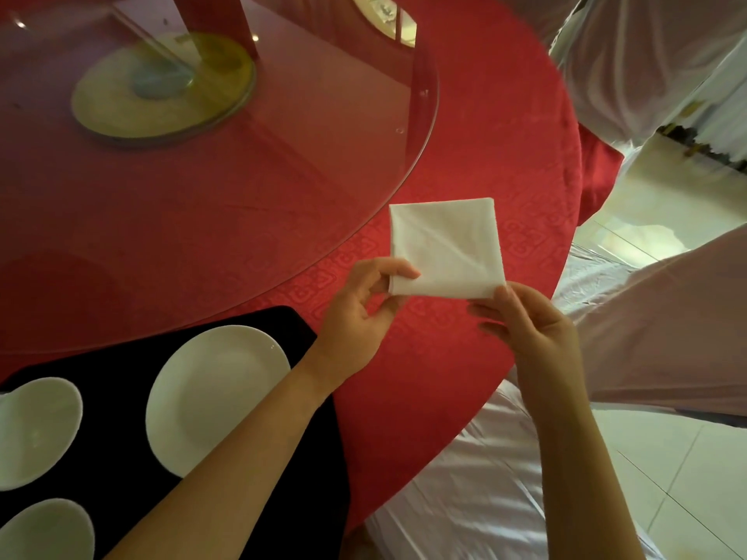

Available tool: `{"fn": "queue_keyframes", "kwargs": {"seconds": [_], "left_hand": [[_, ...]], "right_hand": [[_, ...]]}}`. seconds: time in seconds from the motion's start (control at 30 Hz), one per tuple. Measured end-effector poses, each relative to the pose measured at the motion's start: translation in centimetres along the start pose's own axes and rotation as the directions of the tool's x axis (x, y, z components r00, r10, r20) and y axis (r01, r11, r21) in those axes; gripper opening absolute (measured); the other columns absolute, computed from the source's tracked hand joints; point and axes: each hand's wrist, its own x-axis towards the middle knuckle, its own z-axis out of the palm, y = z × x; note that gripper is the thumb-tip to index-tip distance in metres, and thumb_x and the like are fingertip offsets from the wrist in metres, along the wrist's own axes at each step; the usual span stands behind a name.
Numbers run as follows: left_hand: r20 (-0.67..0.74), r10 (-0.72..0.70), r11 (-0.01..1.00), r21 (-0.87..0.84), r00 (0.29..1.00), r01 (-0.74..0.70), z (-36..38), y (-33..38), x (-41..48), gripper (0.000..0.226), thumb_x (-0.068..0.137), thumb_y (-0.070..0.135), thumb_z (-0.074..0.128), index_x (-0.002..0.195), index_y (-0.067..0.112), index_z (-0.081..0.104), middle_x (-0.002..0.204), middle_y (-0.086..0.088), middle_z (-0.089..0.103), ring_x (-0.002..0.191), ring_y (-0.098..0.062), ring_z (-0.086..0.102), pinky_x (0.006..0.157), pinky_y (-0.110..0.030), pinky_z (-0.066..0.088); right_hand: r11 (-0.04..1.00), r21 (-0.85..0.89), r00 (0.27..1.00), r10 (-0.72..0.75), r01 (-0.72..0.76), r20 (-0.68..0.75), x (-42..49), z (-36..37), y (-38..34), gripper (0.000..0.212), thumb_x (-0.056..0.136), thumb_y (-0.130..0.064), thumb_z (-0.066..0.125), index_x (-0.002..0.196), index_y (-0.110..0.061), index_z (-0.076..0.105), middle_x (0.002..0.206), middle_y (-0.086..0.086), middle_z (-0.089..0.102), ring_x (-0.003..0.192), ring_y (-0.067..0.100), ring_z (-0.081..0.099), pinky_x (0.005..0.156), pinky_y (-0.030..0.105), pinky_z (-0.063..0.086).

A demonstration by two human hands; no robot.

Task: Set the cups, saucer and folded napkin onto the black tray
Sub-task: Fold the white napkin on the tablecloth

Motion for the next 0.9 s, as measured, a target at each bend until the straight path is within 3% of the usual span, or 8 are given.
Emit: {"fn": "queue_keyframes", "kwargs": {"seconds": [0.17,0.27,0.33,0.43,0.53,0.67,0.8,0.9], "left_hand": [[0.027,-0.341,0.931,-0.13,0.94,0.342,1.0,-3.0,-4.3,0.034,0.084,0.008,0.061,0.111,0.029,0.055,0.104,-0.002,0.068,0.095,-0.009,0.064,0.085,-0.025,0.049],[0.001,-0.512,0.859,-0.022,0.859,0.512,1.5,-4.6,-5.9,0.06,0.083,0.014,0.063,0.135,0.03,0.036,0.099,-0.003,0.071,0.093,-0.014,0.066,0.087,-0.028,0.052],[-0.041,-0.558,0.826,0.068,0.829,0.56,1.6,-5.2,-5.9,0.067,0.081,0.018,0.064,0.138,0.029,0.031,0.094,0.007,0.069,0.088,-0.006,0.064,0.074,-0.015,0.049],[-0.072,-0.629,0.761,0.149,0.774,0.632,1.9,-5.4,-5.0,0.069,0.079,0.022,0.062,0.139,0.026,0.029,0.101,0.008,0.064,0.089,-0.007,0.062,0.069,-0.02,0.049],[-0.112,-0.662,0.73,0.128,0.741,0.672,2.2,-5.3,-3.8,0.06,0.08,0.023,0.061,0.134,0.022,0.035,0.1,0.002,0.064,0.092,-0.015,0.062,0.08,-0.034,0.055],[-0.205,-0.639,0.748,0.062,0.742,0.661,2.9,-5.2,-2.5,0.046,0.082,0.019,0.062,0.125,0.016,0.046,0.091,0.005,0.06,0.087,-0.014,0.061,0.077,-0.033,0.054],[-0.248,-0.595,0.781,0.047,0.765,0.623,3.7,-4.9,-3.1,0.04,0.082,0.018,0.062,0.12,0.019,0.05,0.093,0.005,0.059,0.082,-0.009,0.058,0.064,-0.019,0.046],[-0.239,-0.585,0.798,0.0,0.775,0.603,3.8,-4.8,-4.3,0.04,0.084,0.022,0.06,0.123,0.022,0.049,0.105,0.003,0.062,0.095,-0.012,0.061,0.079,-0.027,0.052]], "right_hand": [[0.976,-0.154,0.987,0.143,-0.153,-0.074,-2.7,0.0,5.8,0.017,0.085,-0.014,0.062,0.071,-0.022,0.067,0.064,0.002,0.063,0.063,0.013,0.057,0.061,0.023,0.05],[0.932,-0.261,0.967,0.238,-0.253,-0.087,-4.9,-0.7,8.4,0.016,0.086,-0.017,0.062,0.075,-0.024,0.069,0.069,-0.002,0.067,0.065,0.014,0.06,0.062,0.026,0.053],[0.904,-0.34,0.966,0.239,-0.259,-0.102,-5.4,-1.1,9.3,0.01,0.087,-0.02,0.061,0.082,-0.019,0.069,0.081,0.005,0.068,0.075,0.021,0.062,0.07,0.037,0.053],[0.874,-0.434,0.976,0.182,-0.216,-0.119,-5.1,-1.1,9.3,0.008,0.086,-0.023,0.061,0.082,-0.018,0.066,0.085,0.007,0.065,0.078,0.022,0.061,0.069,0.034,0.051],[0.867,-0.461,0.979,0.126,-0.188,-0.162,-3.7,-0.9,8.7,0.007,0.087,-0.024,0.059,0.08,-0.024,0.06,0.079,-0.004,0.064,0.071,0.01,0.058,0.06,0.021,0.042],[0.835,-0.53,0.98,0.055,-0.15,-0.191,-1.1,0.2,8.3,0.005,0.089,-0.028,0.056,0.088,-0.024,0.058,0.077,-0.016,0.057,0.072,-0.001,0.052,0.06,0.014,0.037],[0.822,-0.556,0.985,0.033,-0.124,-0.171,0.0,1.6,8.3,0.02,0.088,-0.03,0.056,0.076,-0.014,0.055,0.062,-0.01,0.051,0.057,0.003,0.045,0.051,0.012,0.033],[0.833,-0.542,0.988,0.026,-0.105,-0.152,-0.3,1.9,8.6,0.039,0.09,-0.031,0.053,0.061,-0.005,0.044,0.054,-0.003,0.038,0.048,0.007,0.033,0.048,0.015,0.032]]}}
